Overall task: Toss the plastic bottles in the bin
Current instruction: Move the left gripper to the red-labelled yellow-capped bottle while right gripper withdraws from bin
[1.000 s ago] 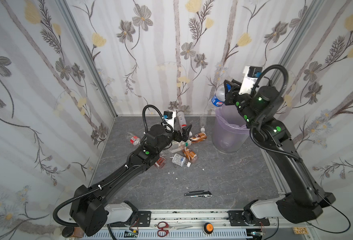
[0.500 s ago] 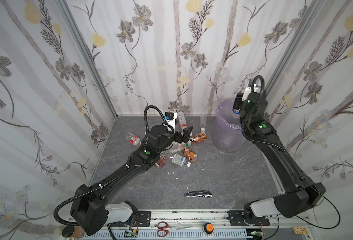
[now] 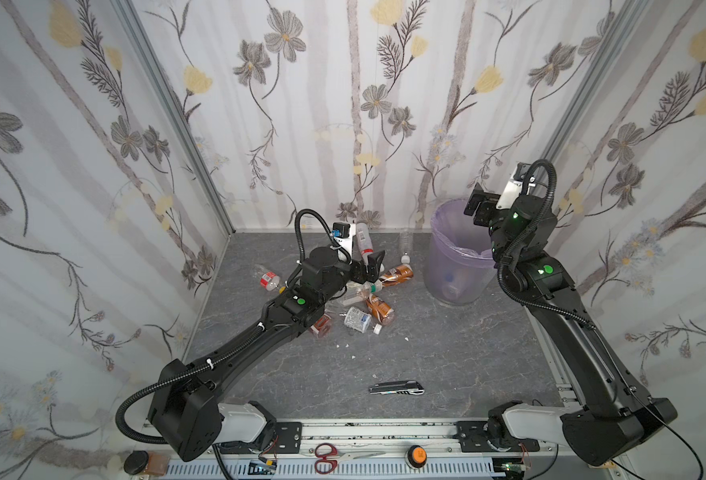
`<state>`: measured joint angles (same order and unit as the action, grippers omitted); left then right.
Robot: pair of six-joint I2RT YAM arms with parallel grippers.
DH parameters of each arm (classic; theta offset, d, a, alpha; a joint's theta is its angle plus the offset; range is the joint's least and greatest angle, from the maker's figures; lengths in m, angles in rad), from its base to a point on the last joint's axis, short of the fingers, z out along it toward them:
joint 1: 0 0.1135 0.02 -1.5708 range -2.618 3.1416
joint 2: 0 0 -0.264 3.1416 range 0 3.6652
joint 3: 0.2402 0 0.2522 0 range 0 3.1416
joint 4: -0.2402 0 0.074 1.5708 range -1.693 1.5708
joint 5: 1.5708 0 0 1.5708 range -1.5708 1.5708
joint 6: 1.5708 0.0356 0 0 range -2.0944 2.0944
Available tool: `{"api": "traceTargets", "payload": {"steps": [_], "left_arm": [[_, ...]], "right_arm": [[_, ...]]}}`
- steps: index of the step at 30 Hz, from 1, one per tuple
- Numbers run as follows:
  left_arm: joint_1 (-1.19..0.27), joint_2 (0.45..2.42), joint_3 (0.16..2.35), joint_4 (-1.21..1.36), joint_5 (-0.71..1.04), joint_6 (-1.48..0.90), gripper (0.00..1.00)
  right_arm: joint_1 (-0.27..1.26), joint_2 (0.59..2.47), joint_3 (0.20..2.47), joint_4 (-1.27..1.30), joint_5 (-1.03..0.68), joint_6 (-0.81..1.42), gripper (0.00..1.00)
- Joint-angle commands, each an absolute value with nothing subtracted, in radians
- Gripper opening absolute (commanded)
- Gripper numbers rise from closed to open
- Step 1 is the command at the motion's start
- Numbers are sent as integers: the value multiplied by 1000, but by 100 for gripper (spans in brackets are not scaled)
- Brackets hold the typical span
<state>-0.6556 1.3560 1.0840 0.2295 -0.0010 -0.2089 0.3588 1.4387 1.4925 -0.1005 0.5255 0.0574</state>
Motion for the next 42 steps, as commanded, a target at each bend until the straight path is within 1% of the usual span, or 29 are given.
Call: {"api": "traceTargets", "payload": {"steps": [1,4,6,9,11,15,18,20,23,27,31,35,42], "left_arm": [[-657,1369,1101,191,-54,-216,100],[-658,1375,1122,134,-72,-200,100],[-656,1379,1144,78,-153,-208,100],[-642,1383,1172,-11,-254,-232,100],[-625,1390,1187,-79,-286,-258,100],[-563,1405,1197,-198,-298,-362,100],[-495,1404,1173,-273,-331,-472,100],[-424,1402,1151,-305,-304,-536,100],[-279,1411,1125,-327,-222,-615,100],[-152,1453,1114,-325,-221,-673,100],[-88,1542,1145,-332,-197,-681,100],[-38,1616,1147,-335,-102,-739,100],[-6,1722,1171,-338,-12,-781,100]], "right_arm": [[360,1417,1436,-89,472,114,100],[364,1401,1395,-93,402,156,100],[380,1397,1368,-88,357,165,100],[420,1404,1327,-76,341,170,100],[451,1415,1306,-70,331,169,100],[519,1448,1272,-47,306,170,100],[559,1480,1259,-35,255,184,100],[584,1502,1255,-26,235,192,100],[621,1542,1260,-10,195,190,100],[668,1613,1287,9,119,182,100],[710,1689,1333,15,63,183,100],[740,1772,1394,14,18,206,100],[768,1869,1453,5,-35,244,100]]}}
